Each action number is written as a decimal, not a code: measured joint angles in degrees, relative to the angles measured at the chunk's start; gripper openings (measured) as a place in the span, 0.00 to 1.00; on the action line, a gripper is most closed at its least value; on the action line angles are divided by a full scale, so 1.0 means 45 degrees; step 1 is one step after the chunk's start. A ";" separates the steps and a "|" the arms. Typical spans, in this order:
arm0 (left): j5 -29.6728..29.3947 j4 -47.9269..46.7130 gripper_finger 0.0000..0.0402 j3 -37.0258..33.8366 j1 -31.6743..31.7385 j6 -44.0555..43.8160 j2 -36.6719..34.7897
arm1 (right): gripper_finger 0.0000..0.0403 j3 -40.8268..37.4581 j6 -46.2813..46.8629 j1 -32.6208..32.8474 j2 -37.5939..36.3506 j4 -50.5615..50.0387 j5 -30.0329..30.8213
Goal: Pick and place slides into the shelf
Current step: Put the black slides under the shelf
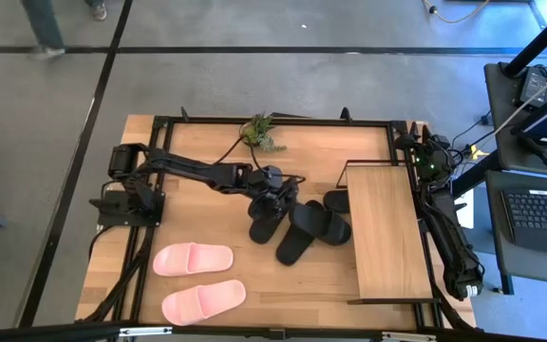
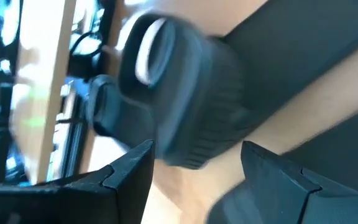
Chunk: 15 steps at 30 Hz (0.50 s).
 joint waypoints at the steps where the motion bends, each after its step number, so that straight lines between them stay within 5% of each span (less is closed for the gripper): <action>1: -0.0117 0.0175 0.58 0.0000 0.0007 0.0012 0.0107 | 0.47 0.0000 -0.0014 -0.0005 0.0000 0.0005 0.0005; 9: -0.0368 0.0959 0.58 0.0000 0.0009 -0.0023 0.0187 | 0.47 -0.0002 0.0010 -0.0005 0.0000 0.0256 -0.0381; 15: -0.0373 0.0982 0.58 0.0000 0.0011 -0.0062 0.0187 | 0.47 -0.0005 0.0068 -0.0005 0.0000 0.3797 -0.2045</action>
